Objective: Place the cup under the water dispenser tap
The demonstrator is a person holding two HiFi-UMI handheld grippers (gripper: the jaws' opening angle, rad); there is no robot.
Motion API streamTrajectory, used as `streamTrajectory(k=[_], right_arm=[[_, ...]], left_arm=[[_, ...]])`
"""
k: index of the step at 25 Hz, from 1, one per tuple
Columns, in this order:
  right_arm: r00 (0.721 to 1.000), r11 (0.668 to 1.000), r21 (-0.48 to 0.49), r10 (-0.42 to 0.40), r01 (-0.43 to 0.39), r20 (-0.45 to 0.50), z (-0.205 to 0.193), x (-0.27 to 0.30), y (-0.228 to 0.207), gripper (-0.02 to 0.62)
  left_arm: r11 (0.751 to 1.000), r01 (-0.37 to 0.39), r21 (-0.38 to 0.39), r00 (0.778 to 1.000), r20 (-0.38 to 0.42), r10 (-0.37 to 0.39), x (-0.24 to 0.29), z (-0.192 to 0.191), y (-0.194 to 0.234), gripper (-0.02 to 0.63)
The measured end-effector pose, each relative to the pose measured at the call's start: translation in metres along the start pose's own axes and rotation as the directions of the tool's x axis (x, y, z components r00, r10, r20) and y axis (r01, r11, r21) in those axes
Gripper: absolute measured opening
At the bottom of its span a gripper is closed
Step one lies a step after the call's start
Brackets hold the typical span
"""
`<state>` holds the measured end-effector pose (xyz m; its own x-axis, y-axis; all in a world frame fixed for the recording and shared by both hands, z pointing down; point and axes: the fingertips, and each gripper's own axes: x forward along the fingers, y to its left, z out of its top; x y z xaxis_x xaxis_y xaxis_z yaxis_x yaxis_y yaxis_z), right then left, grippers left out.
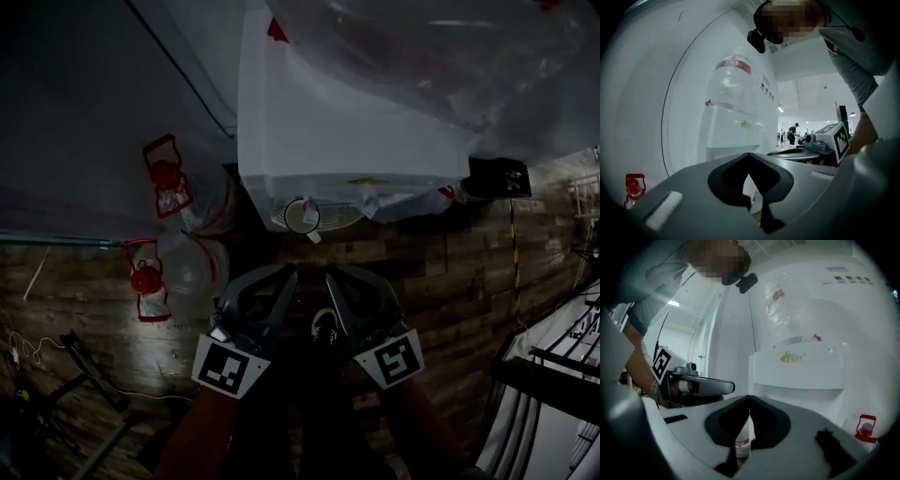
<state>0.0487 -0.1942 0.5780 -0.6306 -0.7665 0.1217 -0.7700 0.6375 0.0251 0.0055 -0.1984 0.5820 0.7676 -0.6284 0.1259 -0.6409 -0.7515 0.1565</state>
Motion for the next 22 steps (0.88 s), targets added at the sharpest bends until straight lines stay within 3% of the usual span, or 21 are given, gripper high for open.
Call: streamTrajectory(k=[7,11,18,22], right_arm=[[1.000,1.000,0.023,0.009,-0.009,0.000,0.115,-0.042,0.031,0.015],[1.000,1.000,0.024,0.015,-0.015,0.000,0.180,-0.058,0.042,0.015],[0.999,1.000,0.001,0.014,-0.014,0.042,0.288,-0.084,0.073,0.015],[0.999,1.000,0.013,0.014,-0.015,0.050,0.330,-0.096,0.091,0.015]], left_arm=[[0.998,0.055,-0.014,0.998,0.039,-0.055,-0.045,0.107,-0.037,0.006],[0.994,0.086,0.063,0.996,0.019,-0.087,-0.076,0.158,-0.058,0.006],[0.994,0.111,0.003,0.994,0.015,-0.111,-0.118,0.249,-0.088,0.006],[0.989,0.144,0.040,0.989,0.023,-0.145,-0.139,0.295,-0.105,0.006]])
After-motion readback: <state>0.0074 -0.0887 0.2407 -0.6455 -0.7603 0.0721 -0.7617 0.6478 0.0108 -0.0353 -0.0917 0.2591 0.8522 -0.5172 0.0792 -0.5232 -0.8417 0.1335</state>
